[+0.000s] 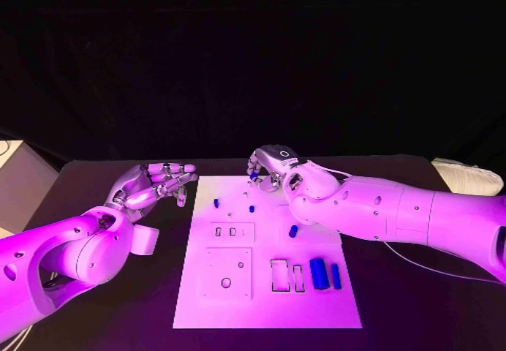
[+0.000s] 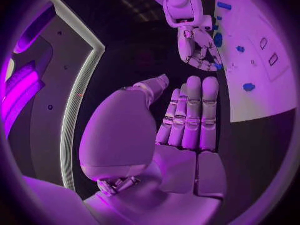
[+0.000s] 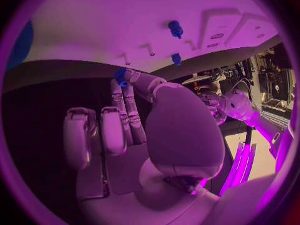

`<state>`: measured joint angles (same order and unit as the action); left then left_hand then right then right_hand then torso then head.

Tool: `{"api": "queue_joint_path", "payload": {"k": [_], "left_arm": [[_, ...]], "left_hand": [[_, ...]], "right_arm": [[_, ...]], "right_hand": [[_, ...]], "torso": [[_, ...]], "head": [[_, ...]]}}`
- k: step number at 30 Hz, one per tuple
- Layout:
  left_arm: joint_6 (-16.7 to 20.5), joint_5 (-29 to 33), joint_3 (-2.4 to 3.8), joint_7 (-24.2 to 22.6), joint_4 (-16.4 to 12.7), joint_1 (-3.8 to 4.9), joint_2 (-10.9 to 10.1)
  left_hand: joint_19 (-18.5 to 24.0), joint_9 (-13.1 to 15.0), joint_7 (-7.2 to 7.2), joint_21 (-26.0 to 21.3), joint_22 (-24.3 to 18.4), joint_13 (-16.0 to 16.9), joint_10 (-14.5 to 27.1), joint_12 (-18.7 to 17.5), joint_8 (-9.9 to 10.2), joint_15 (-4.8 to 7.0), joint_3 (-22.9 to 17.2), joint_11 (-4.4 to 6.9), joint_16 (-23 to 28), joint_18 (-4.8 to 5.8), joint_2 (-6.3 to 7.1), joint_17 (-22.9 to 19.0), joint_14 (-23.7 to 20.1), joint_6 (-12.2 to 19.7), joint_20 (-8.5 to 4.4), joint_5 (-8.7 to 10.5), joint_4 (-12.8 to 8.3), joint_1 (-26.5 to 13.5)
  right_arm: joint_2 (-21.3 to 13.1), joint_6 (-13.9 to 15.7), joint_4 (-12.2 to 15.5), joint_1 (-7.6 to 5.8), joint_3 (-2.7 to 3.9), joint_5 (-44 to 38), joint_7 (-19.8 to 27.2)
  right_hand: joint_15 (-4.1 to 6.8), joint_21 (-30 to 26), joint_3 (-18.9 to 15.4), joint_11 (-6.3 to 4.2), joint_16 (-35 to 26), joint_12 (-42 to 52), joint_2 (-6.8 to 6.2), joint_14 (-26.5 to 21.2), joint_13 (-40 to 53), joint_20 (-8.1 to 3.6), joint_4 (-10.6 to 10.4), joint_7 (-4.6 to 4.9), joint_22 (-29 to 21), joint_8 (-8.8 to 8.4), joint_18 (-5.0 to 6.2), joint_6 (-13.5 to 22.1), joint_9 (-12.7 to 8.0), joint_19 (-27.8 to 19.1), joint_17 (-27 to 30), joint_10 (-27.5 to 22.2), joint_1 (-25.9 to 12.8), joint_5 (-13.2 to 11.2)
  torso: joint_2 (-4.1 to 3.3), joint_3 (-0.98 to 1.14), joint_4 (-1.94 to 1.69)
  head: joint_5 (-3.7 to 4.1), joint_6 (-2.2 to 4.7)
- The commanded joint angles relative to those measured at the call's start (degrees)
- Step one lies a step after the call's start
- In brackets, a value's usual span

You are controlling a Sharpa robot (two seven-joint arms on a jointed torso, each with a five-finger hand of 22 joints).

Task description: Assemble the parts on the task board

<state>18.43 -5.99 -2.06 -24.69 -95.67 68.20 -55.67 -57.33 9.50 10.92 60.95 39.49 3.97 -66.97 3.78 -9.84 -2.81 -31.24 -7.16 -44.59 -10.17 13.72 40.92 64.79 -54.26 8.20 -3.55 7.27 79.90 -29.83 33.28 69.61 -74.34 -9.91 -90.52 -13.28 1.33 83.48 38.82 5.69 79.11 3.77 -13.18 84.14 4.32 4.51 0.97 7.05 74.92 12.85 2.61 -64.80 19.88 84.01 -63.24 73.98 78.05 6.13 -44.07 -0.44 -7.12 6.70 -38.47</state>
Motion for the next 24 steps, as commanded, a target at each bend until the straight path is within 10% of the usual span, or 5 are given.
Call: {"api": "queue_joint_path", "payload": {"k": [1, 24], "left_arm": [[-0.57, 0.20, 0.06, -0.28, -0.21, 0.17, 0.04], [-0.49, 0.21, 0.06, -0.19, -0.22, 0.33, -0.09]], "left_hand": [[-0.19, 0.06, 0.01, 0.09, 0.07, 0.09, -0.04, 0.05, 0.14, 0.07, -0.32, 0.12, -0.35, 0.11, -0.34, 0.06, -0.16, 0.03, 0.02, 0.31, -0.10, -0.36], [-0.14, 0.13, -0.02, 0.32, 0.19, 0.09, -0.07, 0.03, 0.10, 0.10, -0.41, 0.14, -0.53, 0.11, -0.34, 0.11, -0.20, 0.02, 0.00, 0.33, -0.25, -0.37]], "right_arm": [[0.26, -1.02, -0.35, 0.07, 0.01, -0.78, -0.12], [1.53, -2.85, -1.14, 0.93, -0.02, -0.88, 0.58]], "right_hand": [[0.43, -0.25, -0.05, -2.95, -0.20, 0.28, 2.22, 1.22, 1.90, -0.32, 0.28, 0.02, 4.69, 0.14, -0.26, -0.12, 0.05, 1.67, 0.05, 3.20, 1.78, 0.20], [0.42, -0.40, 0.06, -2.93, -0.25, 0.19, 2.25, 1.18, 1.92, -0.33, 0.33, 0.04, 4.49, 0.12, -0.21, 0.00, 0.15, 1.57, 0.17, 3.15, 1.64, 0.27]], "torso": [[-0.06, -0.08, -0.08], [-0.31, -0.08, -0.10]], "head": [[-0.05, -0.14], [-0.44, -0.46]]}}
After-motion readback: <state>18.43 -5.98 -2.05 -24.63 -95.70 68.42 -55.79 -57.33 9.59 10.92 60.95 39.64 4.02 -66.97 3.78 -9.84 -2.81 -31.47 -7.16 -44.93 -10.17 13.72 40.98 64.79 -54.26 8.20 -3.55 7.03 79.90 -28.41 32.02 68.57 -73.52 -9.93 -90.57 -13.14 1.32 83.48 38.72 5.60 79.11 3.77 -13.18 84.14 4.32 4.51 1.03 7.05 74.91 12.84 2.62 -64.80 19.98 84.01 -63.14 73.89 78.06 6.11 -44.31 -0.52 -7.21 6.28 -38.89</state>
